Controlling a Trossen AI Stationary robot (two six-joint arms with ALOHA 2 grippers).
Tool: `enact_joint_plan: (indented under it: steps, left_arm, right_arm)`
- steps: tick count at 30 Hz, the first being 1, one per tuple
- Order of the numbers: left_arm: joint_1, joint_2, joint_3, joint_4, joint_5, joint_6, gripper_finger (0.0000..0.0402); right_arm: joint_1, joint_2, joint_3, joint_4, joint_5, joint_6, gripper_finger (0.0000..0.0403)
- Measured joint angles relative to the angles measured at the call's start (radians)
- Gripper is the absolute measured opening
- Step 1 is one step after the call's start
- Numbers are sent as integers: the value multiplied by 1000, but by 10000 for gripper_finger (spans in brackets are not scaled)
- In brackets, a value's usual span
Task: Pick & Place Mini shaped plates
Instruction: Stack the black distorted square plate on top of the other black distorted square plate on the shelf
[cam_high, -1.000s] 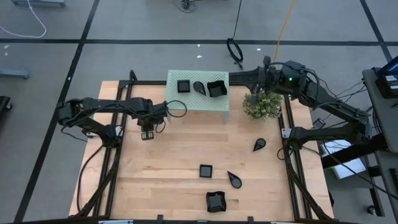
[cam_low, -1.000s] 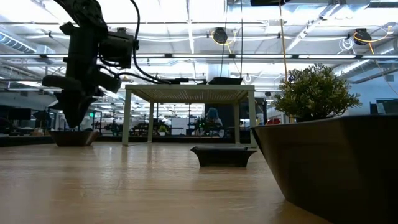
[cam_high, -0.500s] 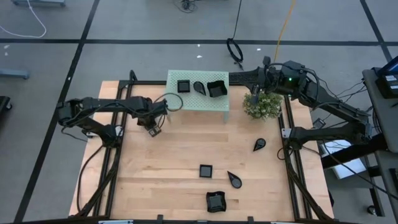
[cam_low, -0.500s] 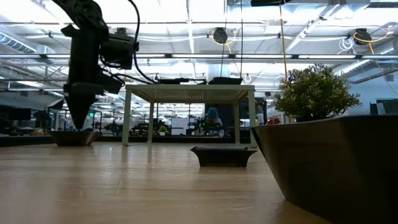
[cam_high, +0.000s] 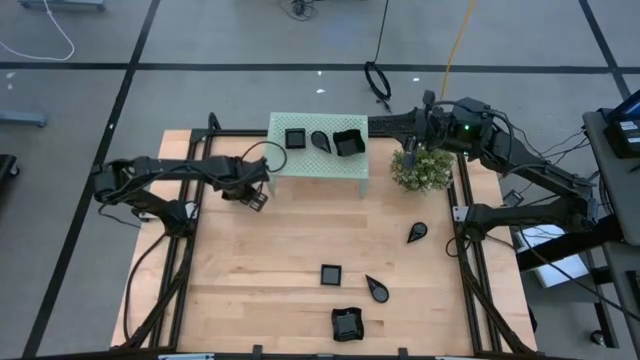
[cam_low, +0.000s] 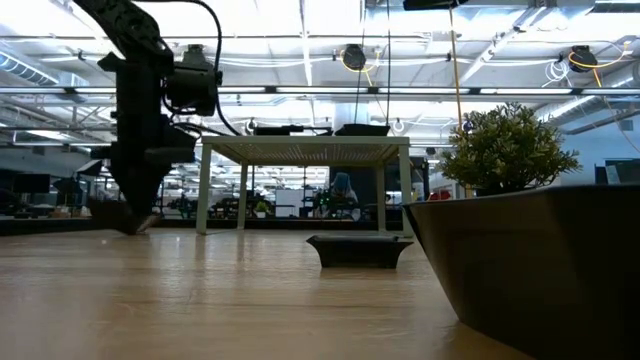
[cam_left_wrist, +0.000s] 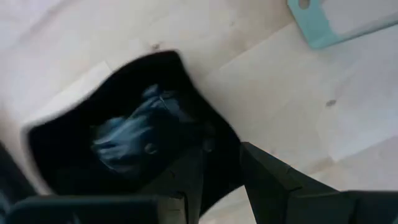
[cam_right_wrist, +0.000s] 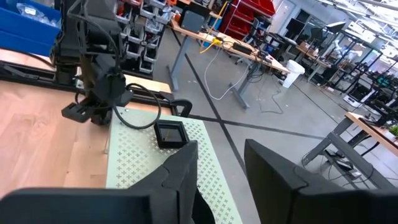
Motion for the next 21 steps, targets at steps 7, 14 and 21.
enact_joint_plan:
  steps: [7, 14, 21]
  left_arm:
    - [0, 0, -42, 35, -1, -65, 113]
    - [0, 0, -42, 42, 35, -63, 113]
    - [-18, 0, -42, 94, 276, 22, 113]
  right_arm:
    - [0, 0, 0, 0, 0, 15, 117]
    - [0, 0, 0, 0, 0, 16, 116]
    - [0, 0, 0, 0, -1, 16, 116]
